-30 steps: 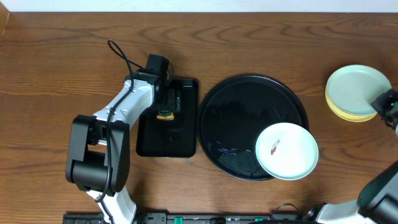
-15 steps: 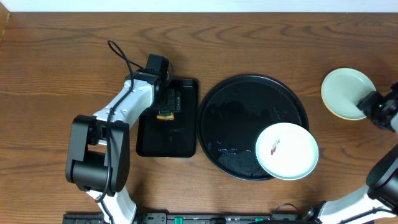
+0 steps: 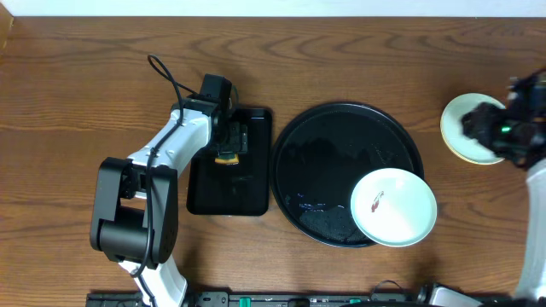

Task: Clean dirty plates on tray and stack at the side
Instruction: 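Carry the green plate right and stack it on the yellow plate, then move the right gripper to the lower green plate's rim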

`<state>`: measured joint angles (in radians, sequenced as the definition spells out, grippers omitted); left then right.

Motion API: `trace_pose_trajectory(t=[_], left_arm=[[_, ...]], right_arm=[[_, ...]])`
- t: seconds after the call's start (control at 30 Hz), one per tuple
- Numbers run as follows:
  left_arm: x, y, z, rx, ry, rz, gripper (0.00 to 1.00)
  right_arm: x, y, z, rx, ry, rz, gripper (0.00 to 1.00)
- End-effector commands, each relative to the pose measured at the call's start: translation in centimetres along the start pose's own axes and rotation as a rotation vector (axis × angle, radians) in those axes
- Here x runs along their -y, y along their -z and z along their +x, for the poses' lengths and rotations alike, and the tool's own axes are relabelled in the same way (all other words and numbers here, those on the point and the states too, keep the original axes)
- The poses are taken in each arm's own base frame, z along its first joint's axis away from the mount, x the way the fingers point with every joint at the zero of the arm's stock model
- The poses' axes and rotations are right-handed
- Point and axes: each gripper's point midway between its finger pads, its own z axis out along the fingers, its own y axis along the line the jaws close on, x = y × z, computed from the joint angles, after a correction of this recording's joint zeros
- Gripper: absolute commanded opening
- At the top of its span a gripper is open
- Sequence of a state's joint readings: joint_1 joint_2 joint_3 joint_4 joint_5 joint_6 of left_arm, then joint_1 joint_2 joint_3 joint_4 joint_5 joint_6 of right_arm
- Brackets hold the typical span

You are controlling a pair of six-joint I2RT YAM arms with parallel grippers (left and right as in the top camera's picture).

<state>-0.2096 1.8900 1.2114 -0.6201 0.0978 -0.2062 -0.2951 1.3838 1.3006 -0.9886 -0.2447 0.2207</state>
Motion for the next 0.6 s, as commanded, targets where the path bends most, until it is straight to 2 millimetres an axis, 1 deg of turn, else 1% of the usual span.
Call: trace_pose_trajectory(t=[0.0, 0.07, 0.13, 0.2, 0.3, 0.37, 0.47, 0.57], left_arm=[[-0.4, -0.2, 0.2, -0.004, 0.000, -0.015, 0.85], [-0.4, -0.2, 0.2, -0.004, 0.000, -0.015, 0.85], [-0.3, -0.2, 0.2, -0.005, -0.001, -0.015, 0.85], [-0.4, -0.2, 0.2, -0.004, 0.000, -0.015, 0.85], [-0.4, -0.2, 0.2, -0.004, 0.000, -0.015, 0.85], [-0.4, -0.2, 0.2, -0.004, 0.000, -0.015, 0.85], [-0.3, -0.2, 0.2, -0.004, -0.001, -0.015, 0.85], [-0.4, -0.2, 0.2, -0.004, 0.000, -0.015, 0.86]], right_arm=[[-1.5, -0.6, 2.9, -0.092, 0.051, 0.055, 0.50], [-1.3, -0.6, 5.1, -0.164, 0.092, 0.122, 0.50], [0.1, -0.1, 6.9, -0.225, 0.104, 0.229, 0.46], [2.0, 0.8, 8.8, -0.289, 0.041, 0.346, 0.42], [3.5, 1.5, 11.7, -0.382, -0.070, 0.432, 0.35], [4.5, 1.8, 13.7, -0.440, -0.149, 0.496, 0.32], [6.0, 1.7, 15.6, -0.467, -0.241, 0.589, 0.32], [6.7, 0.8, 16.4, -0.464, -0.272, 0.610, 0.32]])
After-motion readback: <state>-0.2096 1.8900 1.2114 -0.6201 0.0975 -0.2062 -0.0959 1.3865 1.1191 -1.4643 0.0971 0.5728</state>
